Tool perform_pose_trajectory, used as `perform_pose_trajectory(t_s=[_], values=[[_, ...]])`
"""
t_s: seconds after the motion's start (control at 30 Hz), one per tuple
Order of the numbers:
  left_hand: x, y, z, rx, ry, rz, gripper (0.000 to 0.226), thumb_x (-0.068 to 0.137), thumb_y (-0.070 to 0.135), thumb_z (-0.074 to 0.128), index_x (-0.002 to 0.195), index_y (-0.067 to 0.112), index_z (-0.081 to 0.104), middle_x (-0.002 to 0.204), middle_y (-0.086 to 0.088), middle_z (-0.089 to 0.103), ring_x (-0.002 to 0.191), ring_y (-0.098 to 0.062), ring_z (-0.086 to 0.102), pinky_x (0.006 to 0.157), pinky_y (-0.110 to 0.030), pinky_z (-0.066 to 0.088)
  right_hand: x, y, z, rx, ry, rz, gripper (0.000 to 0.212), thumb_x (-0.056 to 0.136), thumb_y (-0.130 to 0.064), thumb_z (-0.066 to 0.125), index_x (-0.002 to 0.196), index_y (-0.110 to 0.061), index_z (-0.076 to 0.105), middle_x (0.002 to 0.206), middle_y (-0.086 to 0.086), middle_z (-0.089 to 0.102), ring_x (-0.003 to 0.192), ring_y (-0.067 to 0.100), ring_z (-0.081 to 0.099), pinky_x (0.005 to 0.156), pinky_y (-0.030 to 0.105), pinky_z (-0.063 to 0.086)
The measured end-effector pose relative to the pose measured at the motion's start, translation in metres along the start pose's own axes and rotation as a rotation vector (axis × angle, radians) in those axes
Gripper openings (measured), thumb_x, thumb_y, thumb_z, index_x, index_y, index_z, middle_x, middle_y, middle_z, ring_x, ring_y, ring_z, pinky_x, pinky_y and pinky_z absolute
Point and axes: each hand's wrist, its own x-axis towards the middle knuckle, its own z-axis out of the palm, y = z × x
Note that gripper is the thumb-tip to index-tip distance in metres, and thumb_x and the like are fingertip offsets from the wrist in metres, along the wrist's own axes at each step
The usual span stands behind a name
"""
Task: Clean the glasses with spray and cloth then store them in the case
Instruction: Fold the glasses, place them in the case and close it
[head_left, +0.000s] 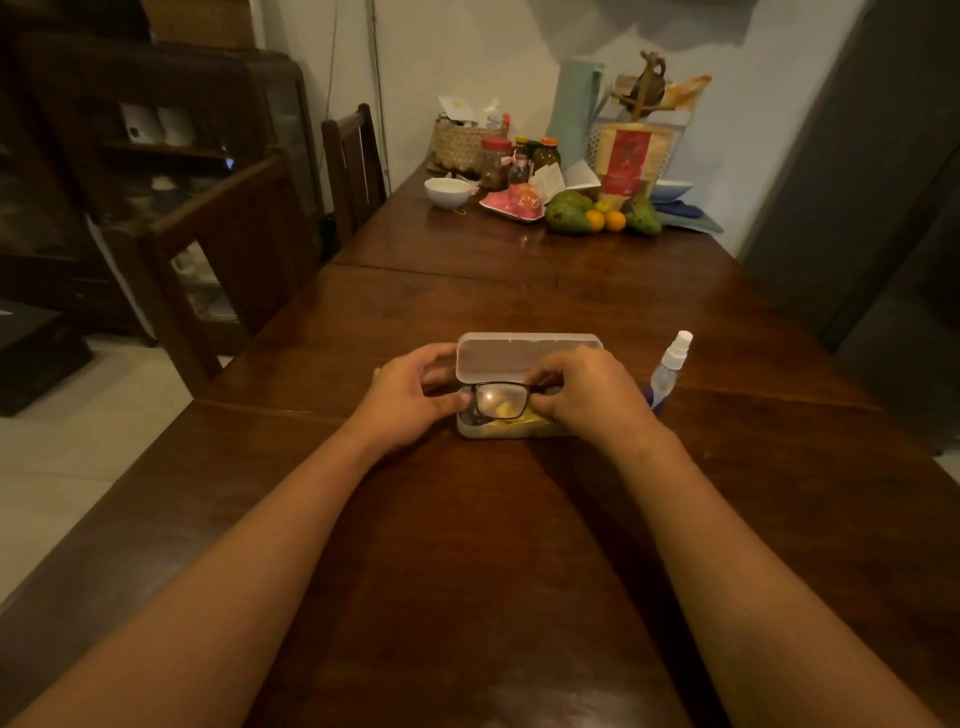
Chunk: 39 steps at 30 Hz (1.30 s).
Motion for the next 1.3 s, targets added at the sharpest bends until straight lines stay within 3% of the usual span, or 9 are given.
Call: perform_pose_trajectory(t_s=[0.23,0.43,0.5,0.6,0.73,0.87,1.0,1.13,1.3], values=[[0.002,-0.002,0.001,-0.036,-0.007,0.013,0.066,0.066,0.033,0.08,0.121,0.059,0.054,0.118,0.025,0.069,0.115,0.005,0.061,0.116,-0.06,0.026,-0.002,-0.002,0.003,-0.11,-0.025,-0.03,0.03,0.091,-0.021,0.071,0.121,-0.024,0.072,0.116,-0.002,0.074,0.106,0.017,0.065,0.094,0.039,0.056],[-0.002,0.004,0.001,0.004,0.013,0.006,0.067,0.083,0.013,0.076,0.136,0.045,0.049,0.092,0.042,0.063,0.095,0.03,0.052,0.117,-0.056,0.027,-0.003,0.001,-0.005,-0.047,-0.162,-0.023,0.032,0.097,-0.017,0.061,0.127,-0.026,0.068,0.112,-0.003,0.073,0.096,0.013,0.061,0.085,0.03,0.052],[-0.003,0.005,0.001,0.028,0.003,0.018,0.068,0.083,0.018,0.076,0.131,0.056,0.047,0.096,0.049,0.06,0.1,0.028,0.052,0.117,-0.061,0.023,-0.003,0.002,-0.008,-0.019,-0.181,-0.021,0.032,0.099,-0.015,0.057,0.127,-0.026,0.068,0.106,-0.005,0.072,0.085,0.006,0.058,0.076,0.022,0.046],[-0.006,0.008,0.001,0.022,-0.011,0.053,0.074,0.084,0.018,0.075,0.126,0.068,0.041,0.106,0.047,0.06,0.113,0.014,0.056,0.115,-0.062,0.026,-0.003,0.002,-0.009,-0.006,-0.148,-0.029,0.031,0.098,-0.013,0.061,0.124,-0.026,0.07,0.119,-0.003,0.072,0.104,0.013,0.061,0.092,0.029,0.049],[-0.009,0.015,0.001,-0.027,-0.002,0.065,0.081,0.086,0.008,0.072,0.141,0.055,0.036,0.121,0.038,0.05,0.117,0.004,0.059,0.108,-0.046,0.045,-0.004,0.001,-0.016,0.096,0.034,-0.072,0.023,0.094,-0.02,0.068,0.115,-0.026,0.074,0.114,-0.007,0.071,0.1,0.005,0.061,0.087,0.025,0.048],[-0.01,0.018,0.0,-0.061,0.03,0.091,0.074,0.086,0.004,0.072,0.131,0.056,0.045,0.115,0.037,0.055,0.114,0.006,0.06,0.104,-0.037,0.049,-0.002,0.006,-0.022,0.364,0.403,-0.097,0.013,0.093,-0.019,0.066,0.098,-0.027,0.075,0.093,-0.011,0.072,0.088,-0.002,0.065,0.075,0.014,0.052],[-0.011,0.017,0.001,-0.032,0.094,0.096,0.066,0.084,0.008,0.075,0.125,0.055,0.053,0.124,0.028,0.059,0.115,0.002,0.059,0.1,-0.033,0.05,-0.003,0.008,-0.018,0.339,0.651,-0.047,0.016,0.094,-0.017,0.062,0.104,-0.018,0.074,0.09,-0.007,0.07,0.08,-0.005,0.063,0.071,0.005,0.049],[-0.013,0.015,0.002,-0.058,0.079,0.143,0.045,0.086,0.007,0.072,0.108,0.046,0.068,0.108,0.021,0.072,0.107,0.013,0.06,0.093,-0.02,0.049,0.004,0.009,-0.006,0.351,0.474,0.06,0.02,0.095,-0.033,0.065,0.111,-0.023,0.071,0.105,-0.005,0.072,0.097,0.008,0.066,0.084,0.033,0.058],[-0.015,0.012,0.003,0.066,0.183,0.191,0.042,0.087,0.006,0.069,0.101,0.047,0.07,0.103,0.031,0.067,0.098,0.02,0.057,0.099,-0.026,0.051,0.003,0.012,0.001,0.303,0.197,0.073,0.025,0.099,-0.042,0.057,0.109,-0.024,0.072,0.108,-0.006,0.069,0.106,0.013,0.061,0.084,0.032,0.048]])
